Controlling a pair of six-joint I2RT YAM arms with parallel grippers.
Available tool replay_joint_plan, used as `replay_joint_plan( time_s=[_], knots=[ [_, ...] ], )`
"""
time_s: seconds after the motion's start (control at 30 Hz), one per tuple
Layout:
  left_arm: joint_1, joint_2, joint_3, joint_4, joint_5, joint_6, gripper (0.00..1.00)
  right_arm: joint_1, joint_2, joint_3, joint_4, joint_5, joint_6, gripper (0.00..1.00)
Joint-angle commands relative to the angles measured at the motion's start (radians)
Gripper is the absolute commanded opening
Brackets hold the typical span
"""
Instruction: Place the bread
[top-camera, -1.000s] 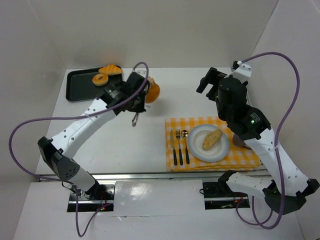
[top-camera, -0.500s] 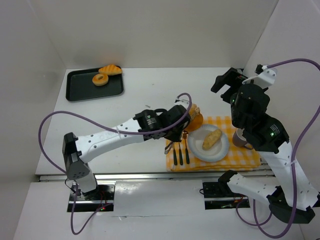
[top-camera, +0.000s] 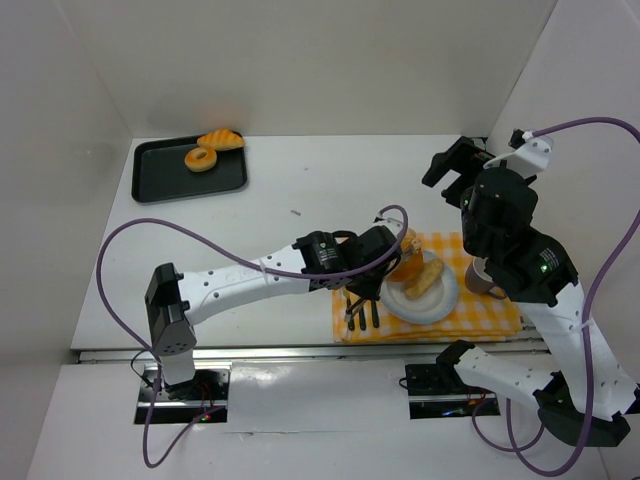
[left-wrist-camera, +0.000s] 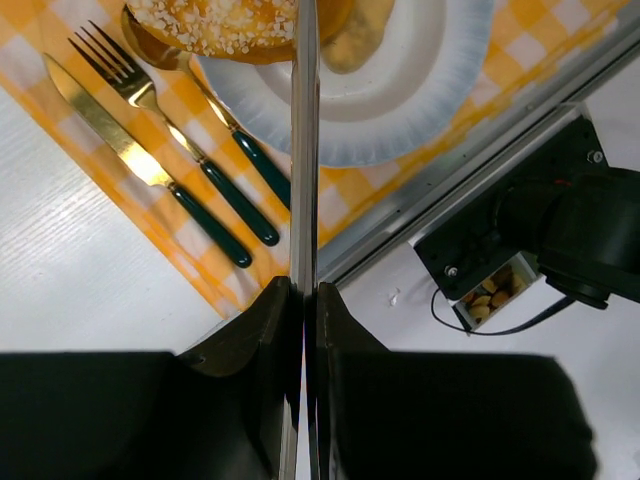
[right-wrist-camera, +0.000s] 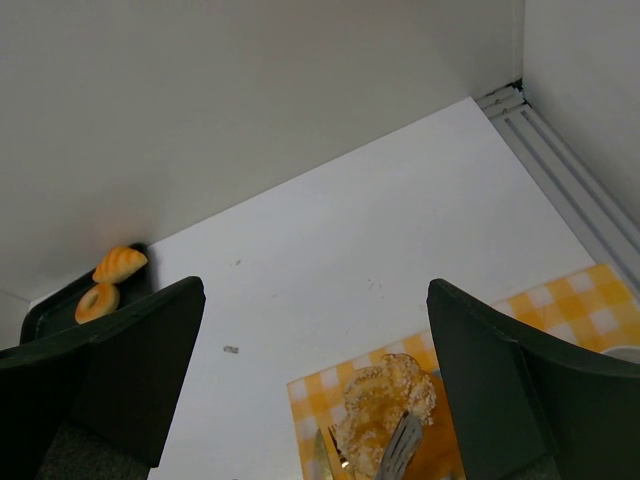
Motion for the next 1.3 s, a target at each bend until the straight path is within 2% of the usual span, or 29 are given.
replay_joint_plan(
  time_s=[0.0, 0.27, 0.33, 0.37, 0.47, 0.57, 0.67, 0.93, 1.17, 1.27],
  knots=[
    [-0.016, -0.009, 0.048, 0.058, 0.041, 0.009, 0.0, -0.005, 0.001, 0.014, 0.004, 0.026, -0.01, 0.99],
    [-0.038, 0.037, 0.094, 0.02, 0.062, 0.031, 0.0, -0.005, 0.01, 0.005, 0.013, 0.007, -0.01, 0.99],
    [-0.038, 0.037, 0.094, 0.011, 0.071, 0.031, 0.17, -0.005, 0.01, 0.005, 0.013, 0.007, -0.01, 0.99],
    [-0.038, 0.037, 0.094, 0.011, 0.081, 0.04, 0.37, -0.005, 0.01, 0.005, 0.013, 0.007, -0.01, 0.99],
    [-0.038, 0.027, 0.103, 0.011, 0.081, 0.049, 0.5, -0.005, 0.01, 0.005, 0.013, 0.007, -0.01, 0.99],
    [-0.038, 0.018, 0.103, 0.011, 0.072, 0.049, 0.51, -0.005, 0.01, 0.005, 0.013, -0.002, -0.01, 0.99],
    [-0.038, 0.018, 0.131, -0.008, 0.062, 0.058, 0.57, -0.005, 0.01, 0.005, 0.013, -0.002, -0.01, 0.99],
    [-0.038, -0.036, 0.151, -0.041, -0.005, 0.077, 0.6, -0.005, 0.01, -0.004, 0.013, -0.002, -0.01, 0.99],
    [-0.038, -0.08, 0.151, -0.078, -0.051, 0.066, 0.57, -0.005, 0.01, -0.004, 0.013, -0.011, -0.01, 0.99],
    [-0.038, -0.127, 0.14, -0.141, -0.12, 0.044, 0.54, -0.005, 0.019, -0.004, 0.013, -0.011, -0.01, 0.99]
  ],
)
